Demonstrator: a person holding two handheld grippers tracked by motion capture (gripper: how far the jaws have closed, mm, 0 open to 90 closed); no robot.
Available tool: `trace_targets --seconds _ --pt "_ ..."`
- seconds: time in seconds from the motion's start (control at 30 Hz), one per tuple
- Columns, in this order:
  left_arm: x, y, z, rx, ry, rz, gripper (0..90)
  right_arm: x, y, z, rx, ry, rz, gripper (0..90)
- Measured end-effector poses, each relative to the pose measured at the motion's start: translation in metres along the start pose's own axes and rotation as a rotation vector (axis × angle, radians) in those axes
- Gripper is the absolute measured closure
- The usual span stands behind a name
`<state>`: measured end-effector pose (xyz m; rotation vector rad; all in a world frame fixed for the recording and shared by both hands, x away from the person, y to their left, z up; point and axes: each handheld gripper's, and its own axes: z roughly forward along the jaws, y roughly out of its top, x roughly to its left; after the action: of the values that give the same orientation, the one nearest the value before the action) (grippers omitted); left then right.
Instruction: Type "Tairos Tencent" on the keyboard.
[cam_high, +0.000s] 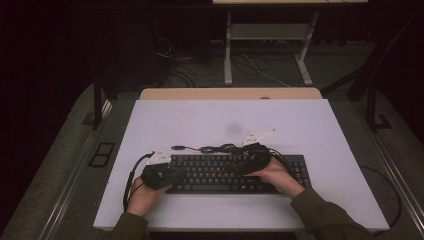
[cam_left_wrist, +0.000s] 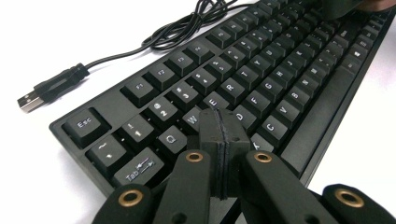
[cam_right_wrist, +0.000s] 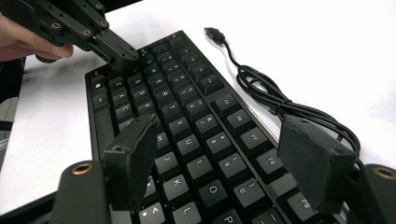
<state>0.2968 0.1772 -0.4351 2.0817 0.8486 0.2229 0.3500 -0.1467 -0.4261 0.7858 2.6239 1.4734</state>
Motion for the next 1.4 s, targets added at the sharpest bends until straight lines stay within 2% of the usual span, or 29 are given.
trace_targets --seconds 0.63,0.77,0.97,1.1,1.4 --pt "0.0008 -0.0016 0.0011 0.009 0.005 0.001 89.2 0.0002 0.0006 0.0017 0.004 0.004 -0.008 28.1" --pt "0.0005 -0.0021 0.0027 0.029 0.008 0.004 89.2 0.0001 0.0006 0.0017 0.004 0.003 -0.008 28.1" --pt "0.0002 -0.0017 0.0024 0.025 0.008 0.001 89.2 0.0004 0.0005 0.002 0.005 0.004 -0.009 28.1" --pt "0.0003 -0.0004 -0.0005 0.0 0.005 -0.002 89.2 0.0002 0.0006 0.0015 0.004 0.004 -0.008 28.1" --pt "0.0007 0.0008 -0.0029 -0.019 -0.007 -0.013 89.1 0.0001 0.0007 0.0005 0.001 0.003 -0.006 28.1"
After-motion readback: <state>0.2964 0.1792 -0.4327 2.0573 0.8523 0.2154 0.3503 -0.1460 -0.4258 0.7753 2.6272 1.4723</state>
